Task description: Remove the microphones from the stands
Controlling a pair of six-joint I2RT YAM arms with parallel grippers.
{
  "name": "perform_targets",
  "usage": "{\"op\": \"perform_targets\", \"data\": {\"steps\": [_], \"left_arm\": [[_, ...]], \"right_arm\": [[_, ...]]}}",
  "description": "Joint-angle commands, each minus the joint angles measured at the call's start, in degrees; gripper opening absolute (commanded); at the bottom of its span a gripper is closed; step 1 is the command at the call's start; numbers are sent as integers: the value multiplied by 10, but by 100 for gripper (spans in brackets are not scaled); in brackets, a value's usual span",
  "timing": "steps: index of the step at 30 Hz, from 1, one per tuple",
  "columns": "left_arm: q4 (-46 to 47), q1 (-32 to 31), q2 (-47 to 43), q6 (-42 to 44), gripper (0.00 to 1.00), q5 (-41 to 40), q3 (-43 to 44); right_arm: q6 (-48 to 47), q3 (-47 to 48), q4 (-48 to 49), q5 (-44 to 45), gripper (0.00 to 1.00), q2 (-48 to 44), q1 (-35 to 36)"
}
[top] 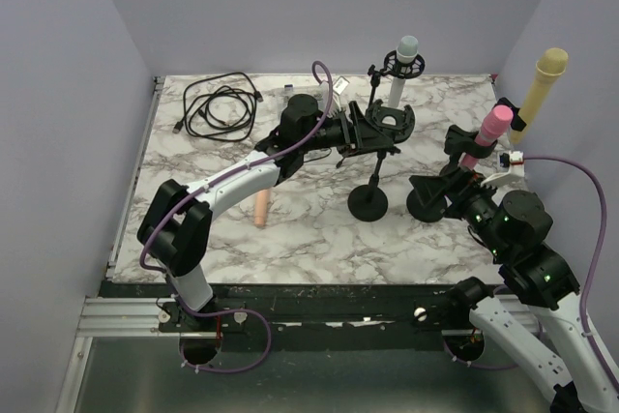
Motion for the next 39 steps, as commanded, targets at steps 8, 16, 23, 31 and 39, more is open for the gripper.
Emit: {"op": "perform_targets", "data": {"steps": [8,16,23,31,39], "left_arm": [[10,-4,29,-8,49,-1,6],[25,-4,42,-9,34,14,-15],[40,-6,34,1,30,15,-76],[44,-14,45,21,28,4,-115],[45,-15,77,26,26,-2,-126]], "right_arm": [[-3,11,-6,10,100,-3,2],[-4,8,-5,11,100,-1,2],[-4,7,-3,12,100,0,2],[-4,8,2,8,100,7,2],[-4,6,8,5,100,13,2]]}}
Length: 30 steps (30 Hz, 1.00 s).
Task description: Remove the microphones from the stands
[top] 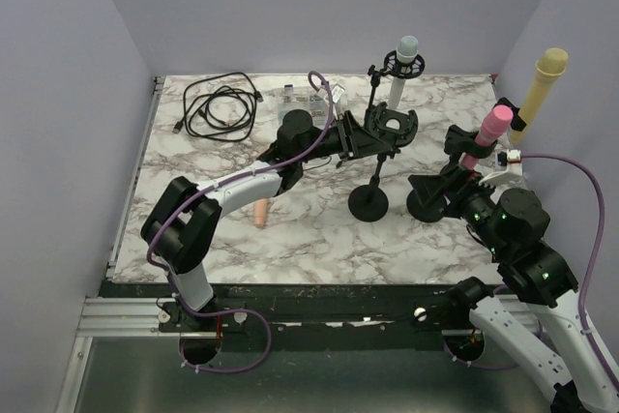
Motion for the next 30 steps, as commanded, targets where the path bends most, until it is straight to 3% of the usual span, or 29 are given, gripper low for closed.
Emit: {"op": "perform_targets", "data": {"steps": [1,15,26,27,28,29,30], "left_arm": [[-117,-9,63,40,25,3,-51],[-100,-12,79,40,29,0,-84],[-167,-10,12,81,63,9,-35],[-170,-9,-4,90,73,10,-32],[-174,-8,-16,98,89,11,-29],[-182,-7,-32,108,98,10,-23],[-194,-7,-45,120,99,7,-18]], "right_arm": [[-4,5,7,5,100,6,2],[-3,-2,11,4,100,8,2],[-14,14,-3,18,100,7,2],[-18,18,-6,22,100,8,2],[-23,24,-9,27,100,9,2],[-29,30,-13,31,100,11,2],[-35,37,-18,35,100,13,2]]}}
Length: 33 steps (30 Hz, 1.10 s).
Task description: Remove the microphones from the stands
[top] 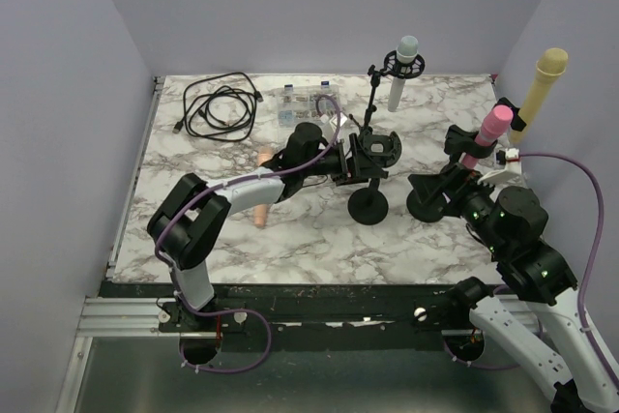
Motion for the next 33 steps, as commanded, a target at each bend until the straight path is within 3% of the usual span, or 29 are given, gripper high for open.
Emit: {"op": "perform_targets", "data": {"steps": [1,10,15,19,24,33], "left_arm": [[-91,0,-81,72,99,11,29],[-261,18,-232,200,99,-41,49],[-440,35,-313,319,99,-134,125],[-528,44,-349,397,99,-216,185],[-522,45,-413,455,99,-288,140],[-502,44,-479,464,99,-257,107]], "right_arm": [[-33,40,-19,33,100,9,2],[-109,131,-74,118,100,43,2],[-156,181,-100,186,100,70,2],[-184,218,-124,258,100,101,2],[-198,275,-158,338,100,144,2],[-208,313,-148,460,100,240,2]]}}
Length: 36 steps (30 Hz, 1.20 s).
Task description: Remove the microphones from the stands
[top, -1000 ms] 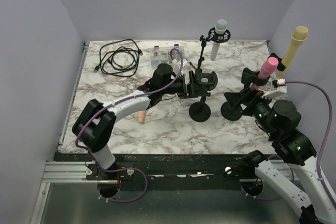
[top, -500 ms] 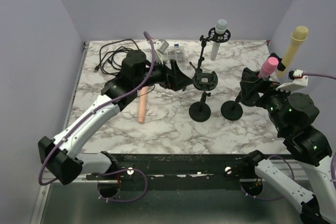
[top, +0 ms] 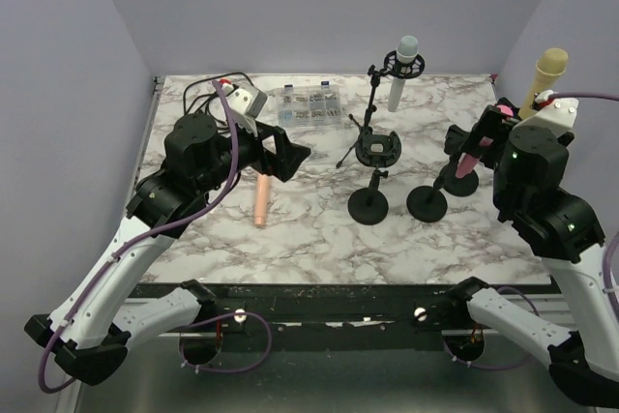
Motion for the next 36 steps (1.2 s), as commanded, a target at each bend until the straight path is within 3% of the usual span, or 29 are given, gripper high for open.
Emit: {"op": "perform_targets", "data": {"steps": [1,7,12,28,31,36], "left_arm": [[9,0,-35,18,99,-15,-25],[20,0,-50,16,99,-8,-34],[29,0,-51,13,99,-4,-42],[149,-15,-23,-2,97,41,-112],[173,-28,-25,14,94,60,-125],[242,-64,-15,56,96,92,-154]], "right_arm": [[-23,12,3,104,100,54,2],[-37,-1,49,93,98,81,2],[-51,-30,88,80,89,75,2],[-96,-67,132,48,10,37,2],[-95,-73,132,39,2,28,2],[-73,-72,120,13,1,29,2]]}}
